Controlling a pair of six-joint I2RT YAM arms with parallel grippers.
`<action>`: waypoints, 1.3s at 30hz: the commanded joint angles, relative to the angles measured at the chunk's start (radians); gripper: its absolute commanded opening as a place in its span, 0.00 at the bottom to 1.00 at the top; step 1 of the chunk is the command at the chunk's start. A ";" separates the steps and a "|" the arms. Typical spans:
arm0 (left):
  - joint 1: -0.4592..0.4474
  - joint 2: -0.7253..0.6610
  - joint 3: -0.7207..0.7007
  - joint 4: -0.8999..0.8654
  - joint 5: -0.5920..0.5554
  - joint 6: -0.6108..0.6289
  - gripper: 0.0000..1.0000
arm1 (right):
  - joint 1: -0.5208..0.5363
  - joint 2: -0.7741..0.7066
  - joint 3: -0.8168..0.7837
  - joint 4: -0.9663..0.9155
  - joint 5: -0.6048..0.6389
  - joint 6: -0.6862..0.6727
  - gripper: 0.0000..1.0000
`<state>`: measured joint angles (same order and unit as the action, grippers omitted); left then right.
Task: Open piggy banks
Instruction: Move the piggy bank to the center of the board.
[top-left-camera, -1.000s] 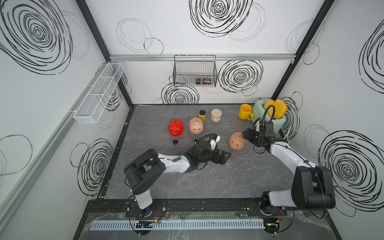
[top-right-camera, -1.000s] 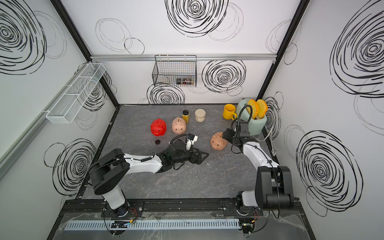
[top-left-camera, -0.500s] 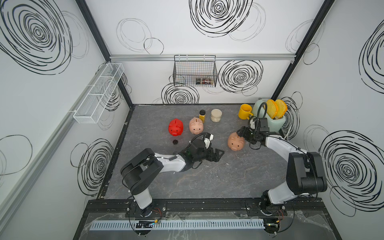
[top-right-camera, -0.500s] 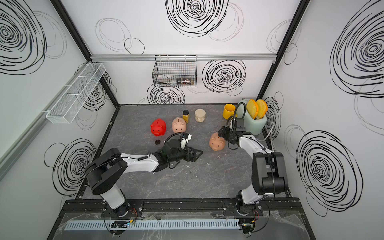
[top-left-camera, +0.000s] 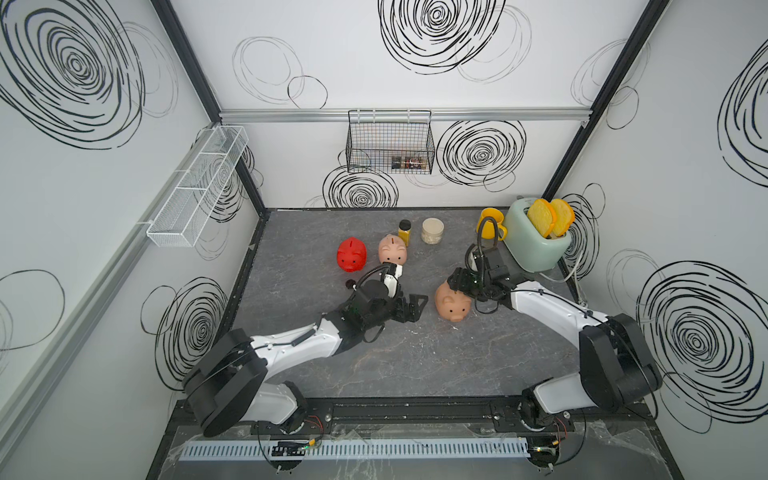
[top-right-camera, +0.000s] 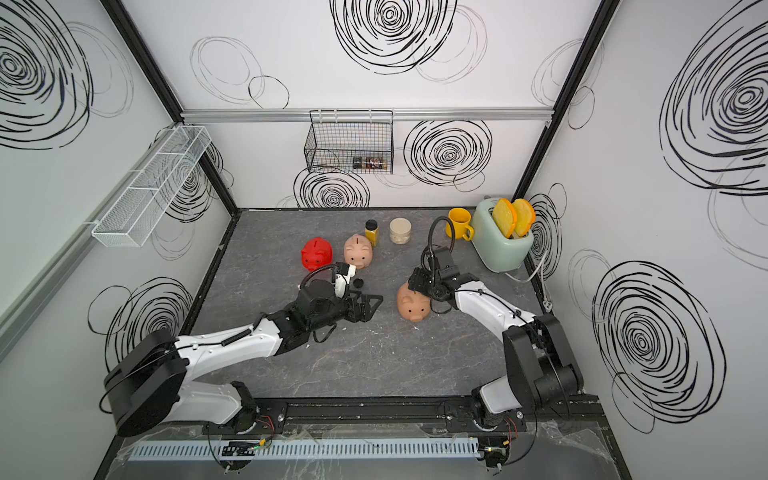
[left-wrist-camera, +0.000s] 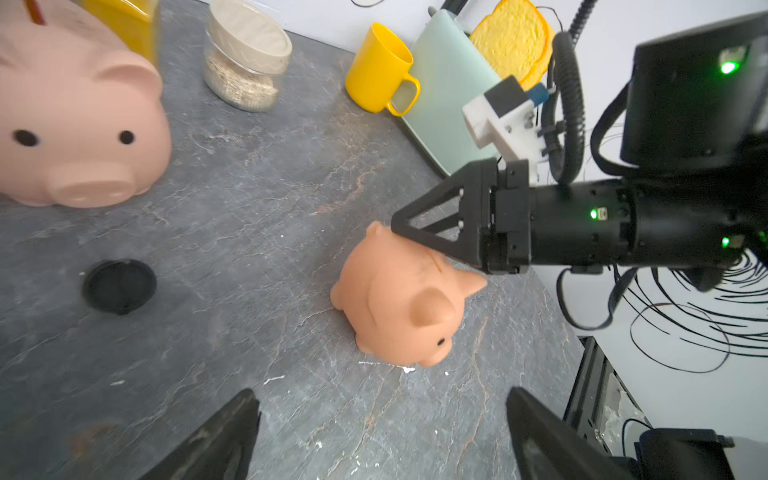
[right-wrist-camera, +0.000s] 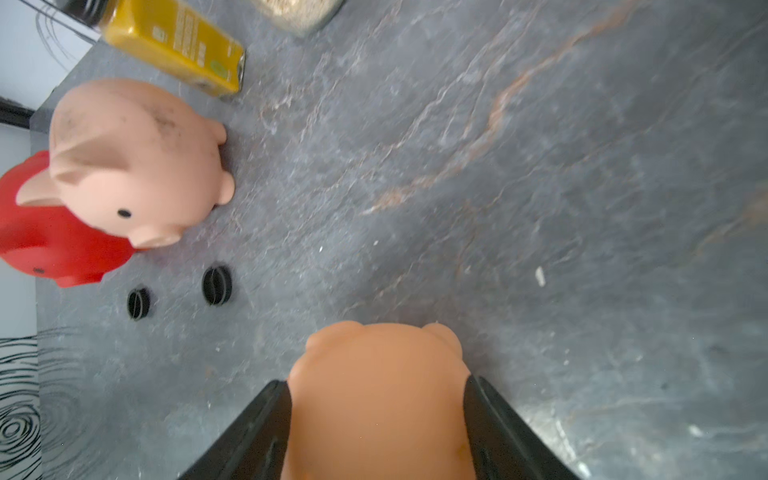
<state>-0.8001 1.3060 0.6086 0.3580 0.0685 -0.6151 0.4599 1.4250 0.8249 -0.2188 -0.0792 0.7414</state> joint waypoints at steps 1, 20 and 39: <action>-0.027 -0.079 -0.064 -0.092 -0.057 -0.038 0.96 | 0.088 -0.046 -0.043 -0.007 0.028 0.132 0.72; -0.188 -0.091 0.018 -0.257 -0.184 -0.174 0.96 | -0.078 -0.454 -0.305 -0.093 0.014 -0.093 0.59; -0.064 -0.391 -0.121 -0.348 -0.264 -0.275 0.96 | 0.135 -0.211 -0.282 0.103 -0.149 -0.011 0.54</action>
<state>-0.8940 0.9539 0.5037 0.0368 -0.1665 -0.8810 0.5644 1.2156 0.5144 -0.1680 -0.2184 0.6907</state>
